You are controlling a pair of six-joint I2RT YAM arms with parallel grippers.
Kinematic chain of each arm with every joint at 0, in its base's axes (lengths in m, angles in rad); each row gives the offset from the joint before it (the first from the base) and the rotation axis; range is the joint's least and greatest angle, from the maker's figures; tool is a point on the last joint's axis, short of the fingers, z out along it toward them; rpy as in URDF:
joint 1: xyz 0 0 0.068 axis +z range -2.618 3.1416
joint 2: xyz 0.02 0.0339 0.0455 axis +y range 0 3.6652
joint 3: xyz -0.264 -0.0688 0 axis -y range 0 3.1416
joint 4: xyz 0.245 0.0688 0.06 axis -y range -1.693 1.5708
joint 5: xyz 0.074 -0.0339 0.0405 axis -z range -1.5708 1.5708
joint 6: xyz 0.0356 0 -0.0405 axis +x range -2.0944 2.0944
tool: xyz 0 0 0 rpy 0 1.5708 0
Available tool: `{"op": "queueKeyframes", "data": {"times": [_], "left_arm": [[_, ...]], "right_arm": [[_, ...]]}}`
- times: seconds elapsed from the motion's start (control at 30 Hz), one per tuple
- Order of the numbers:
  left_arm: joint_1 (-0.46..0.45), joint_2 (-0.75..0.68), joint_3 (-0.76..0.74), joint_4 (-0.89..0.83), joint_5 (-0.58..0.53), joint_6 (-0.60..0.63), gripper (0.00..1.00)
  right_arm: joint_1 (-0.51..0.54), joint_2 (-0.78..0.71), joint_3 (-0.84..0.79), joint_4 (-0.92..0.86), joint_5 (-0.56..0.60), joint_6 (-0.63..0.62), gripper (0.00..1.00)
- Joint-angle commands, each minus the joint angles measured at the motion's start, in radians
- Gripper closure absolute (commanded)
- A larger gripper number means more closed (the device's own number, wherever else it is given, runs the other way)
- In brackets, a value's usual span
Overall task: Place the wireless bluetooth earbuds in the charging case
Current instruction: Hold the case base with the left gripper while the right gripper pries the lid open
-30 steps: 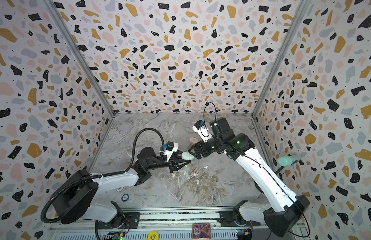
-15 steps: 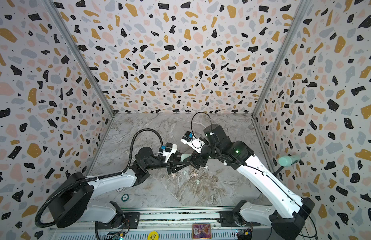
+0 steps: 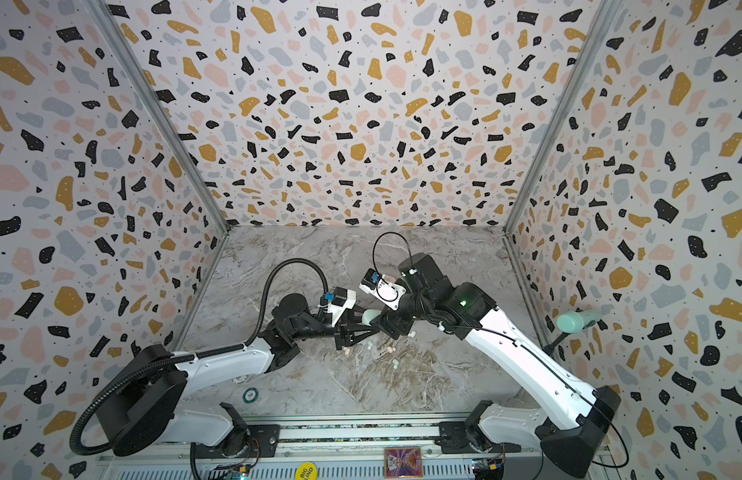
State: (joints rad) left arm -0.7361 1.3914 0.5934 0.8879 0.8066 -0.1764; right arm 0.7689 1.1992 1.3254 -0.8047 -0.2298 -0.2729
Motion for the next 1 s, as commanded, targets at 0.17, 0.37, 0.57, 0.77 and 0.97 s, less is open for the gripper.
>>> {"op": "queueKeyframes", "data": {"times": [0.17, 0.37, 0.57, 0.77, 0.97], "left_arm": [[-0.005, -0.035, 0.017, 0.027, 0.022, 0.033, 0.74], [-0.005, -0.041, 0.018, 0.022, 0.022, 0.037, 0.75], [-0.005, -0.046, 0.017, 0.02, 0.018, 0.04, 0.76], [-0.005, -0.049, 0.016, 0.021, 0.017, 0.042, 0.77], [-0.005, -0.052, 0.017, 0.02, 0.021, 0.043, 0.77]], "right_arm": [[0.0, 0.004, -0.007, -0.029, 0.034, -0.004, 0.21], [0.0, 0.014, -0.013, -0.04, 0.037, -0.003, 0.21], [0.0, 0.012, -0.023, -0.045, 0.032, -0.006, 0.21], [0.0, 0.003, -0.039, -0.045, 0.036, -0.01, 0.21], [-0.005, 0.002, -0.049, -0.02, 0.087, 0.006, 0.21]]}}
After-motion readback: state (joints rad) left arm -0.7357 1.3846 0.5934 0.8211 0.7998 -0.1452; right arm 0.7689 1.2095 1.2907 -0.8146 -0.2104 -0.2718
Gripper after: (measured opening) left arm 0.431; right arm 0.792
